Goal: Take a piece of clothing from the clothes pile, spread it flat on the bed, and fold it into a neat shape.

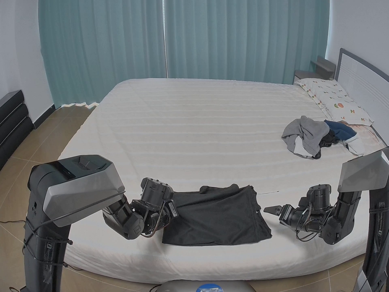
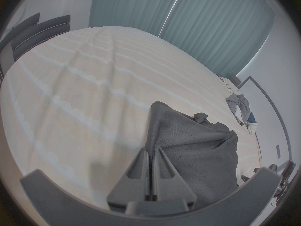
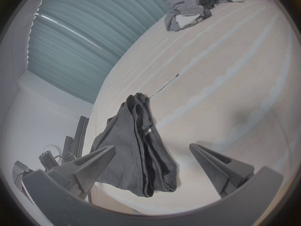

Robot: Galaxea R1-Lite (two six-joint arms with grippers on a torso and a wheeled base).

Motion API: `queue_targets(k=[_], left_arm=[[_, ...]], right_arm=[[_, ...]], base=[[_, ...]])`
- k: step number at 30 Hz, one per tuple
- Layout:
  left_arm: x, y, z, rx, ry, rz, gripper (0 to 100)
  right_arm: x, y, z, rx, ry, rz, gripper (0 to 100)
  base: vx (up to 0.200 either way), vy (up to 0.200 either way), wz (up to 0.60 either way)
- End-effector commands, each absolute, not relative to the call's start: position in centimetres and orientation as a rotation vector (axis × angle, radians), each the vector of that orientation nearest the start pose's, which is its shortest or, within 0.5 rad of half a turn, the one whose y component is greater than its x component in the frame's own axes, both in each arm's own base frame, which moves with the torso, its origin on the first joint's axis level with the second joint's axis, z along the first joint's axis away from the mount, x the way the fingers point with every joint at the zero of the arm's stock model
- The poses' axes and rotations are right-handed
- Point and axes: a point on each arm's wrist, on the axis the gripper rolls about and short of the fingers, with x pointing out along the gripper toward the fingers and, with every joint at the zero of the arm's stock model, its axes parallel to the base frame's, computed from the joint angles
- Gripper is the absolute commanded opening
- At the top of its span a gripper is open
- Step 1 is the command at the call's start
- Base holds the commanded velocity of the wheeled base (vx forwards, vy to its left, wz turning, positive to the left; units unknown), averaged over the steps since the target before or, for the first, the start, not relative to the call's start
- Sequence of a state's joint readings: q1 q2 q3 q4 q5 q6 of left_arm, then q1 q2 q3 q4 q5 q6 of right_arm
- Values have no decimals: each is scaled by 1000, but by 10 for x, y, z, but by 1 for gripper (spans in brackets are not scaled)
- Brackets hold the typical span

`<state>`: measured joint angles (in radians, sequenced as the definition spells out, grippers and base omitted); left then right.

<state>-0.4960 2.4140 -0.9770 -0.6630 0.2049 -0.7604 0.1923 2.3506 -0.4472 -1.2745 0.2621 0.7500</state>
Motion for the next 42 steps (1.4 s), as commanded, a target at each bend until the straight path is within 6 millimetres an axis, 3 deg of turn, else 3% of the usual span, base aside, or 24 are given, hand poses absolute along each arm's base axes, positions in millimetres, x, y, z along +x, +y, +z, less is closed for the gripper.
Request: queue_targets(k=[1, 12, 13, 18, 24, 39, 40, 42], left_arm=[[348, -185, -30, -450, 792, 11, 0], [339, -183, -30, -441, 822, 16, 0], [339, -183, -29, -443, 822, 13, 100], [336, -186, -29, -436, 826, 6, 100], [349, -189, -25, -484, 776, -8, 100], [379, -197, -52, -534, 729, -7, 100], [379, -197, -52, -535, 730, -6, 0], [379, -197, -53, -540, 728, -4, 0]], right_arm=[[301, 64, -37, 733, 770, 180, 100], [300, 64, -37, 733, 771, 180, 100], [301, 64, -37, 733, 770, 180, 100], [301, 64, -37, 733, 770, 180, 100], [300, 65, -37, 732, 772, 181, 100], [301, 65, -37, 732, 771, 183, 100], [301, 65, -37, 732, 771, 182, 100], [301, 65, -37, 732, 771, 182, 100]], base=[[0, 200, 0], [0, 18, 0], [0, 0, 0], [0, 0, 0], [0, 0, 0], [0, 0, 0], [0, 0, 0], [0, 0, 0]])
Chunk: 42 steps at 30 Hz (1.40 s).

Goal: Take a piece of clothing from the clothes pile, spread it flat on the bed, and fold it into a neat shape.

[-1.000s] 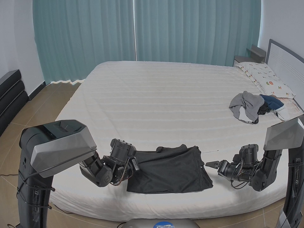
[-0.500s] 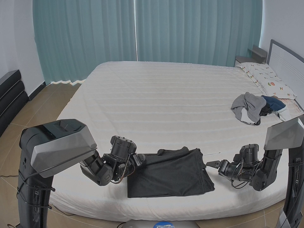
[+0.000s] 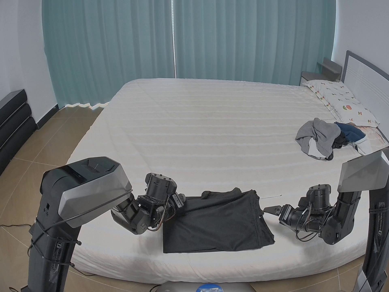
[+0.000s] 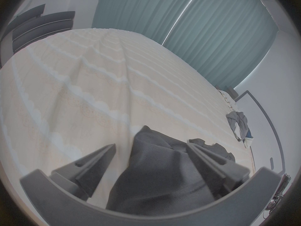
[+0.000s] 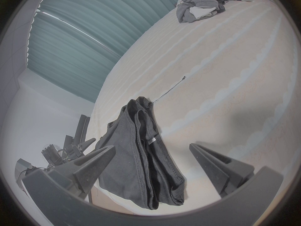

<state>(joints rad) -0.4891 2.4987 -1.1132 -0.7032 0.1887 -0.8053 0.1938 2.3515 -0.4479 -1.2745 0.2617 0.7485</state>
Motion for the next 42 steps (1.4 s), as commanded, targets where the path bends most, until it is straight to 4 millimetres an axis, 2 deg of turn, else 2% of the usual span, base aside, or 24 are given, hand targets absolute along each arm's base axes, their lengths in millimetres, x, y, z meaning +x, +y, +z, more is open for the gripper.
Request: queue_targets(k=[1, 15, 30, 31, 35, 37, 42], left_arm=[[379, -197, -53, -539, 727, -3, 0], [387, -186, -49, -570, 638, 117, 0], [383, -186, -49, -570, 655, 114, 0], [383, -186, -48, -571, 652, 112, 100], [384, -187, -32, -586, 625, 97, 100], [384, -187, -17, -600, 597, 83, 100], [368, -173, 24, -621, 532, 70, 100]], right_arm=[[301, 65, -37, 732, 771, 182, 100], [301, 62, -34, 744, 760, 172, 100], [300, 61, -26, 748, 703, 190, 100], [299, 61, -26, 748, 703, 190, 100], [301, 58, -9, 740, 639, 189, 100], [300, 54, 6, 736, 587, 179, 100], [281, 42, 43, 712, 481, 165, 100]], base=[[0, 0, 0], [0, 0, 0], [0, 0, 0], [0, 0, 0], [0, 0, 0], [0, 0, 0], [0, 0, 0]])
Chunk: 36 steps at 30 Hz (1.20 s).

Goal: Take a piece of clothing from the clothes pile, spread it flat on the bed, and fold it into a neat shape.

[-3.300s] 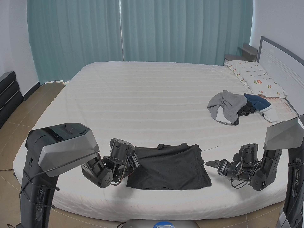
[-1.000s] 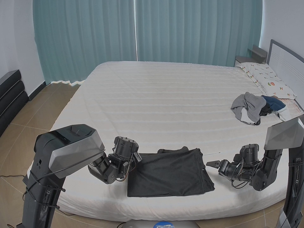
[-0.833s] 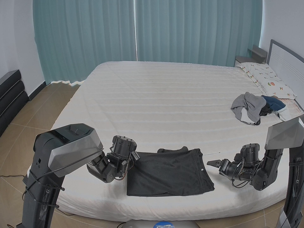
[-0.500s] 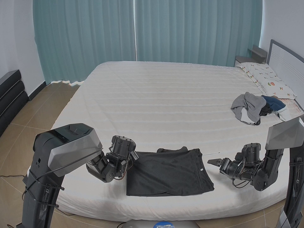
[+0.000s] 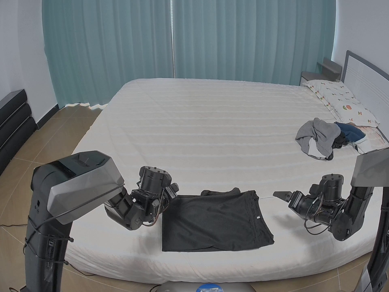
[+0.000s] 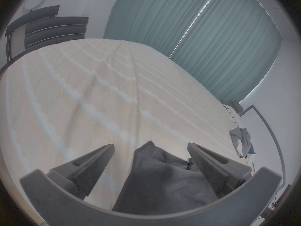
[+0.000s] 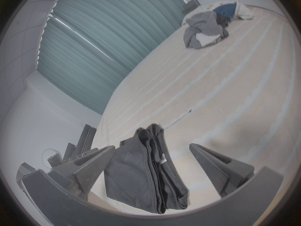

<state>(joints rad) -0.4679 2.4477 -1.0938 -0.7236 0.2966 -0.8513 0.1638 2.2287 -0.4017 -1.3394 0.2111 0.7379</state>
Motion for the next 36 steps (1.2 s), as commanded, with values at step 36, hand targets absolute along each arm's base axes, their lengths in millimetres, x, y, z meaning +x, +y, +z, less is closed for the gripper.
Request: queue_targets(k=[36], left_arm=[[129, -36, 205, -289, -154, 184, 100]], right_arm=[[44, 6, 160, 207, -38, 209, 100]], base=[[0, 0, 0]])
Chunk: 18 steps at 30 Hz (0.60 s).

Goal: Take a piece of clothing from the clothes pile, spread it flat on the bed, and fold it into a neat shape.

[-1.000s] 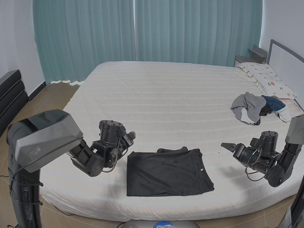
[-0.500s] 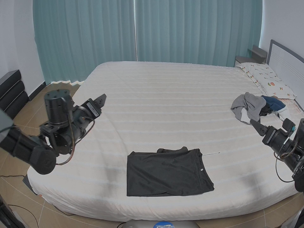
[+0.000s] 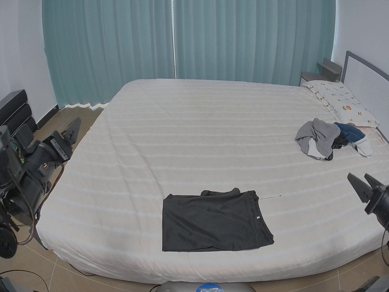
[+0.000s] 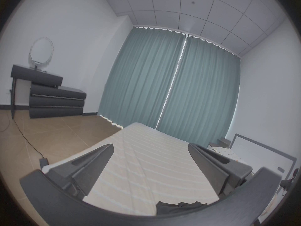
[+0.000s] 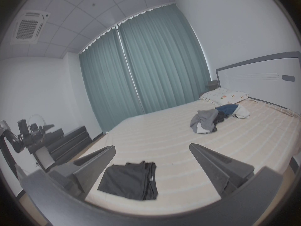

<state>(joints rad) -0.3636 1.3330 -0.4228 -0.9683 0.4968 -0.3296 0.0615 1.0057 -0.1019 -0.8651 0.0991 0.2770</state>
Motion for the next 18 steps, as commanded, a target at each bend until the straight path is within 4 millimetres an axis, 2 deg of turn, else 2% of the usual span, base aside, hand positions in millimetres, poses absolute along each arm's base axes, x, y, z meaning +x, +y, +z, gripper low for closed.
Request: queue_targets(k=[1, 6, 9, 14, 18], left_arm=[[115, -30, 202, -271, -173, 214, 100], [84, -17, 197, -184, -221, 300, 100], [73, -9, 197, -179, -252, 360, 100], [46, 6, 191, -135, -253, 482, 100], [24, 10, 183, -133, -264, 516, 100]], right_arm=[[23, 5, 151, 163, -14, 211, 100], [-18, 1, 139, 67, -9, 237, 100], [-34, -2, 135, 52, 10, 265, 100], [-39, -3, 137, 35, 6, 262, 100], [-38, -3, 137, 9, -7, 245, 100]], base=[[0, 0, 0], [0, 0, 0], [0, 0, 0], [0, 0, 0], [0, 0, 0]])
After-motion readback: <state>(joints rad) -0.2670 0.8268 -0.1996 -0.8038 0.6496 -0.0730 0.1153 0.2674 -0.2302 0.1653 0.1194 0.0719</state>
